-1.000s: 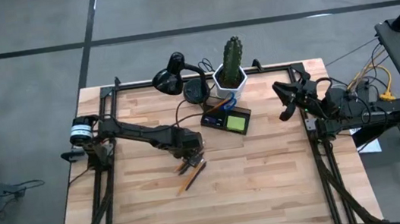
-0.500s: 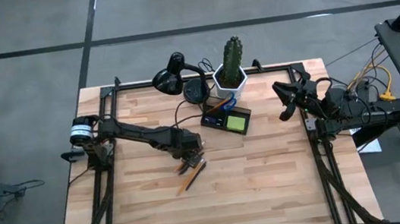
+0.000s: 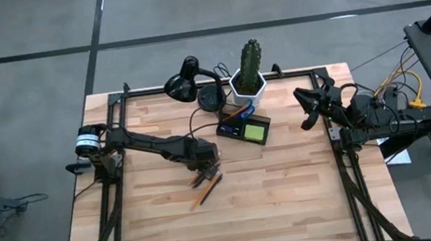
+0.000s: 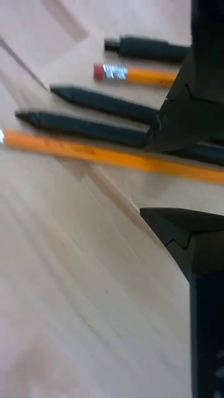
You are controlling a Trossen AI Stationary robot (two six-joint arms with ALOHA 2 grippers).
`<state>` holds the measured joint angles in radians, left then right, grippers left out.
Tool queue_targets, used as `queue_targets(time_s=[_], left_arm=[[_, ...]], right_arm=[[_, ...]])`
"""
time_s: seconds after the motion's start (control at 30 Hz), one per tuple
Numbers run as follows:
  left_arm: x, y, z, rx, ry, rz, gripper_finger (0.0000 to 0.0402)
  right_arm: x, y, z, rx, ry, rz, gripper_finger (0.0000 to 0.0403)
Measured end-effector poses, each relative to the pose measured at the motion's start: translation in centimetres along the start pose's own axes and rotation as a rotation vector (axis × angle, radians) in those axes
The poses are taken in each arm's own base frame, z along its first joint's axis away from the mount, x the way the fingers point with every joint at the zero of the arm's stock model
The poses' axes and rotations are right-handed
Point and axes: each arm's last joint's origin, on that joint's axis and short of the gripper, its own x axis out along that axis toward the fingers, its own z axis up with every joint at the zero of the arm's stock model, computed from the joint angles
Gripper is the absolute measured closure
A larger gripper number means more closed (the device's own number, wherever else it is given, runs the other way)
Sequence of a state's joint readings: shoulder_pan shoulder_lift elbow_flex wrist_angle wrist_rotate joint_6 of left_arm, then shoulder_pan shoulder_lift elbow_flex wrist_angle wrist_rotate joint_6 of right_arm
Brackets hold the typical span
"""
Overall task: Pick and place office supplies into organizer
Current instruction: Put the top orange pencil into the black desk organizer
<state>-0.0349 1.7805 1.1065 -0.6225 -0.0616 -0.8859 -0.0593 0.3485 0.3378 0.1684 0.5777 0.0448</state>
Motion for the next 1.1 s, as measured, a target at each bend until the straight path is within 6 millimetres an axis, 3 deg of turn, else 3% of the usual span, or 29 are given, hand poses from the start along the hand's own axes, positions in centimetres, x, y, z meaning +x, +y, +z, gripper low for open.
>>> queue_targets(time_s=[1.1], left_arm=[[0.40, 0.29, -0.23, 0.145, -0.013, 0.014, 0.0263]], right_arm=[[0.00, 0.00, 0.00, 0.003, 0.000, 0.000, 0.0350]])
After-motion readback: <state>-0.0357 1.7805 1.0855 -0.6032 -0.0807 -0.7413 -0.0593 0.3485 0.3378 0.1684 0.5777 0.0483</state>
